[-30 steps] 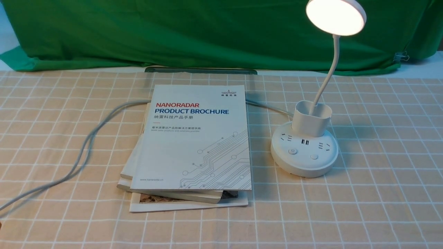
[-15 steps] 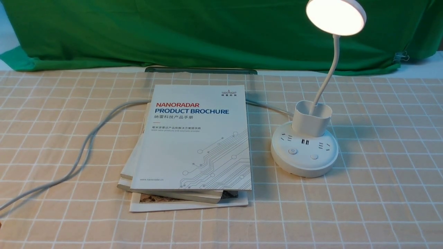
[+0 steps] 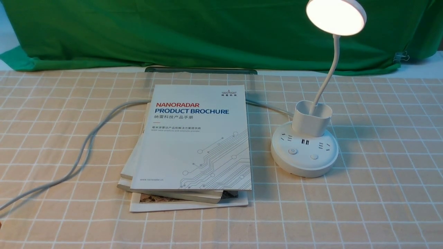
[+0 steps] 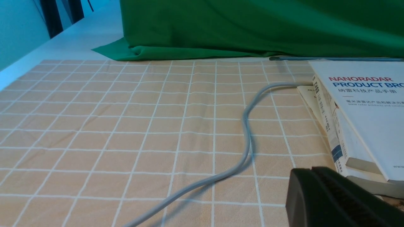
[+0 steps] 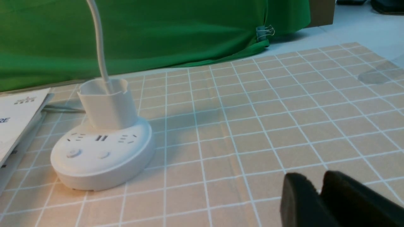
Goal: Turn on the table lamp on the light coffee tablecloth with your hand.
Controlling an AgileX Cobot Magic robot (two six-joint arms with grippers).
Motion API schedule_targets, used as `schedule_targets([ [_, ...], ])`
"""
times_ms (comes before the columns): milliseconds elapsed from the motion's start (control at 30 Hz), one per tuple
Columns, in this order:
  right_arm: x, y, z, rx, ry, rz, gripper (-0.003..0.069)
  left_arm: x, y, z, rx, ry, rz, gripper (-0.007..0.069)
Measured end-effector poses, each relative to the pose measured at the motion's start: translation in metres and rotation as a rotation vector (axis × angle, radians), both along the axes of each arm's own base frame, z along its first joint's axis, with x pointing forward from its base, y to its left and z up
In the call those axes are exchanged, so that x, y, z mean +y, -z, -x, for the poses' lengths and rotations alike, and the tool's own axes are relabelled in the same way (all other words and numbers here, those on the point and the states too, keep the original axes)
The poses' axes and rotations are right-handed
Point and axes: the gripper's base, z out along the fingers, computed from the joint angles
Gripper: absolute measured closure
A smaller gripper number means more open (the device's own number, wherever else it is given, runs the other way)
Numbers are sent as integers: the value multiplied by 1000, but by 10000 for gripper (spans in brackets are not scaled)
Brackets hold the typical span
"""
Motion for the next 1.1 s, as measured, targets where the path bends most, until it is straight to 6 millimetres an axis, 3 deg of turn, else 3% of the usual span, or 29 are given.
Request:
schedule_targets([
  [1100, 0, 0, 0, 0, 0, 0, 437, 0, 0, 0, 0, 0, 0, 603],
])
